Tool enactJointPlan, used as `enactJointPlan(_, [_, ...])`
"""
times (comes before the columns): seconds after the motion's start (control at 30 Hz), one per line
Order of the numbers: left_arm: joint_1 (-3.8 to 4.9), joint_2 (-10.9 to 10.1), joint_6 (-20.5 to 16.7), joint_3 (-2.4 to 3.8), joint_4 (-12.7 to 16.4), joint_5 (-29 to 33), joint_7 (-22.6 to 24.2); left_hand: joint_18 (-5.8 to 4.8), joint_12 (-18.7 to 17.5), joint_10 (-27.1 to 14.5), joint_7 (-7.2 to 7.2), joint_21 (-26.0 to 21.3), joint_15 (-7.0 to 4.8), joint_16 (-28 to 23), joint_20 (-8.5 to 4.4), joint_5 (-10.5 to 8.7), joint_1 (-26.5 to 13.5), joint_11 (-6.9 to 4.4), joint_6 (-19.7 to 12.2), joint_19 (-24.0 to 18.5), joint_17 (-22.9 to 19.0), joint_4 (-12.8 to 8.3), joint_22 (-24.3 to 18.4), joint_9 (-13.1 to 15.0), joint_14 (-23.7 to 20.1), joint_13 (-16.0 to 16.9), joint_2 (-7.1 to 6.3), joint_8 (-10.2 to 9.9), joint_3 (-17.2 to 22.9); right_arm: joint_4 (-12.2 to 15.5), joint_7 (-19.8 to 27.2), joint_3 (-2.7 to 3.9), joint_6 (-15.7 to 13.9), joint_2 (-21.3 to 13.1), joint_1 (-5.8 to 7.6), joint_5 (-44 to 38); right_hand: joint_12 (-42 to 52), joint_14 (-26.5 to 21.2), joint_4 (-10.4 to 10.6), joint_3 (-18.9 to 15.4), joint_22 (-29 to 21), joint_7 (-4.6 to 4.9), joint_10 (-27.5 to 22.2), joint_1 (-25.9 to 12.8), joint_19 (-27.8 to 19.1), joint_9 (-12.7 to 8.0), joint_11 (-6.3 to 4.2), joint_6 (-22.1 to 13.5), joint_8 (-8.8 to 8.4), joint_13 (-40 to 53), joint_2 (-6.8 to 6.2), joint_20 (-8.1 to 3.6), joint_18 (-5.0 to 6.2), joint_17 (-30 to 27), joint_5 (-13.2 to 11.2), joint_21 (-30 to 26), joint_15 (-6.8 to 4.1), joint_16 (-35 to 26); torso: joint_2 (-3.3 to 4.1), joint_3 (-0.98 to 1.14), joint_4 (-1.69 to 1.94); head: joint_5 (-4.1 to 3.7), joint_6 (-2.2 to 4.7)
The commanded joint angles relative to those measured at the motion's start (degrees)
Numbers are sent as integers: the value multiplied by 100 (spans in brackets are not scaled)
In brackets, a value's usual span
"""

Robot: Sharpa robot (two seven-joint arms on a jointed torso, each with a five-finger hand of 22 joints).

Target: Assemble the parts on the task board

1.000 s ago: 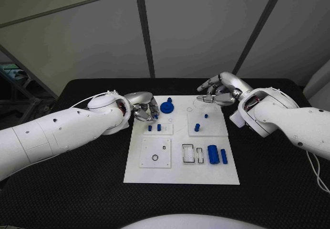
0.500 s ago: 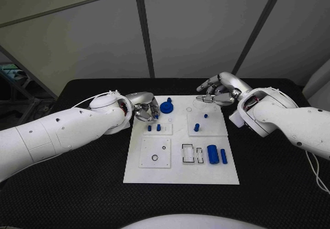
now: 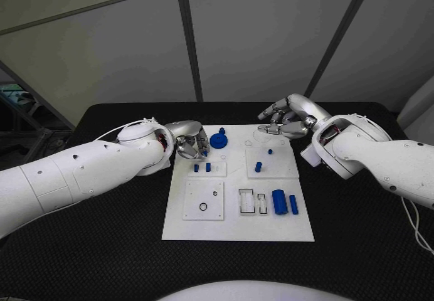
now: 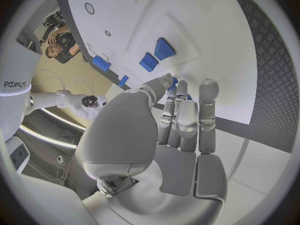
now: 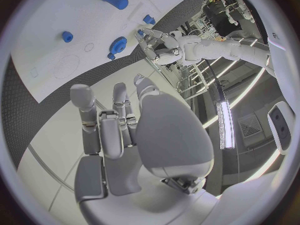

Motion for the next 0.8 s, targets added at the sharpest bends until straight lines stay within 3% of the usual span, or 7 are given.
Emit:
enactJointPlan(0.03, [-1, -5, 106, -4, 1, -12, -69, -223, -64, 49, 13, 19, 3, 18, -8, -34, -70, 8, -102, 24, -4, -29, 19, -23, 18, 7, -15, -117, 31, 4, 4, 4, 15, -1, 8, -25, -39, 305, 5, 35, -5, 1, -10, 56, -50, -6, -14, 15, 33, -8, 17, 4, 50, 356, 16, -20, -45, -38, -3, 0, 2, 6, -3])
enactJointPlan(0.1, [-1, -6, 104, -4, 1, -12, -79, -225, -120, 37, 13, 33, 2, 21, -8, -32, -99, 0, -337, 34, -19, -44, 45, -44, 15, 4, -53, -288, 42, 3, 5, 4, 15, -2, 8, -25, -42, 304, 7, 35, -7, 1, -10, 54, -50, -6, -14, 15, 33, -12, 16, 4, 51, 355, 19, -22, -45, -40, -3, -1, 3, 7, -5])
enactJointPlan(0.37, [-1, -15, 98, -4, 1, -11, -100, -223, -294, -32, 66, -6, 31, -6, 11, -34, -191, 43, -589, 22, -129, -60, 51, -38, -18, -1, -143, -540, 44, -5, -7, 4, 25, -2, 8, -27, -213, 285, 52, 67, -123, 10, -83, 56, -101, -9, -3, -11, 30, -190, -17, 9, 67, 297, 34, -116, -37, -93, -2, -2, 8, 6, -4])
enactJointPlan(0.8, [-1, -39, 36, -2, 10, -11, -113, -216, -412, -75, 118, -65, 67, -21, 42, -32, -228, 88, -728, -3, -209, -83, 38, -34, -48, 0, -200, -703, 25, -32, -97, 4, 98, -15, 8, -111, -879, 248, 154, 195, -309, 38, -189, 111, -151, -6, 36, -38, 48, -879, -77, 29, 94, 154, 33, -283, -9, -227, -3, -3, 9, 5, -9])
